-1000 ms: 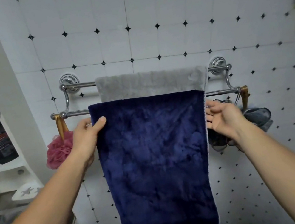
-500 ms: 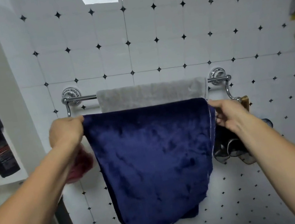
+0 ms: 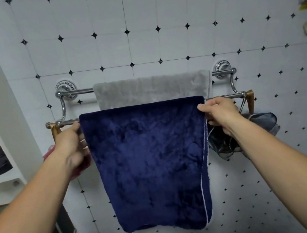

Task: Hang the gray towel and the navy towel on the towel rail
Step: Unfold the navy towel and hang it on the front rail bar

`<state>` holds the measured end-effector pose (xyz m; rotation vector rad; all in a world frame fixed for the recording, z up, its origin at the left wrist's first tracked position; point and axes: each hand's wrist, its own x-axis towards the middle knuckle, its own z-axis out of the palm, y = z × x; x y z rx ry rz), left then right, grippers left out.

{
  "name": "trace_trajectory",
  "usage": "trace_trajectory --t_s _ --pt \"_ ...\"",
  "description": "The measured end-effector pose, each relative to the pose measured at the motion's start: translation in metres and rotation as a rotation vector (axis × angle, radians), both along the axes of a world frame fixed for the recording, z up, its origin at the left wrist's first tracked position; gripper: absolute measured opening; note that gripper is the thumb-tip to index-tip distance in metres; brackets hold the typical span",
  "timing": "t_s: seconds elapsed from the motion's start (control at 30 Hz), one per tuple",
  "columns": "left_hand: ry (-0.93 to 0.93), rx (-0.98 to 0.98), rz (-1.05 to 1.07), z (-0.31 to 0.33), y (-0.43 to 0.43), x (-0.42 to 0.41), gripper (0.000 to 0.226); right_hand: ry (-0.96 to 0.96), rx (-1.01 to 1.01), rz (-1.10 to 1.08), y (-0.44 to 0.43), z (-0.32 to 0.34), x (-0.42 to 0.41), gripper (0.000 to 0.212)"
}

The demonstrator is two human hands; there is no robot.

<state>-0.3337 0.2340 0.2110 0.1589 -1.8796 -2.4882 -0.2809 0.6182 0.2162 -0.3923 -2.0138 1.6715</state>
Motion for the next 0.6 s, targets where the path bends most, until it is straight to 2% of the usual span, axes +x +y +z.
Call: trace_trajectory --t_s 0.07,0.13,0.2,0.3,0.37,0.47,0.6 --pt "-0.049 0.004 -0.048 -0.004 -0.003 -0.001 0.022 0.016 -0.018 -0.004 0.000 0.003 -0.001 0.011" --pt "-0.063 -0.056 -0.129 -0.011 -0.003 0.000 0.026 -0.063 0.013 0.048 0.001 0.000 -0.001 0.014" --pt "-0.015 -0.138 -0.208 -0.018 0.000 0.004 0.034 -0.148 0.057 0.094 0.001 -0.011 -0.001 0.023" --pt "0.027 -0.205 -0.248 -0.024 0.003 0.006 0.031 -0.160 0.081 0.104 -0.001 -0.021 -0.001 0.032" --pt "0.042 -0.232 -0.194 -0.022 0.002 0.003 0.028 -0.150 0.098 0.095 0.000 -0.020 -0.003 0.030" --pt "0.001 -0.274 -0.006 -0.018 -0.005 0.001 0.020 -0.132 0.086 0.051 0.010 -0.019 -0.004 0.030" --pt "0.106 -0.402 0.199 -0.009 -0.014 -0.003 0.028 -0.129 0.109 0.029 0.021 -0.022 -0.002 0.031"
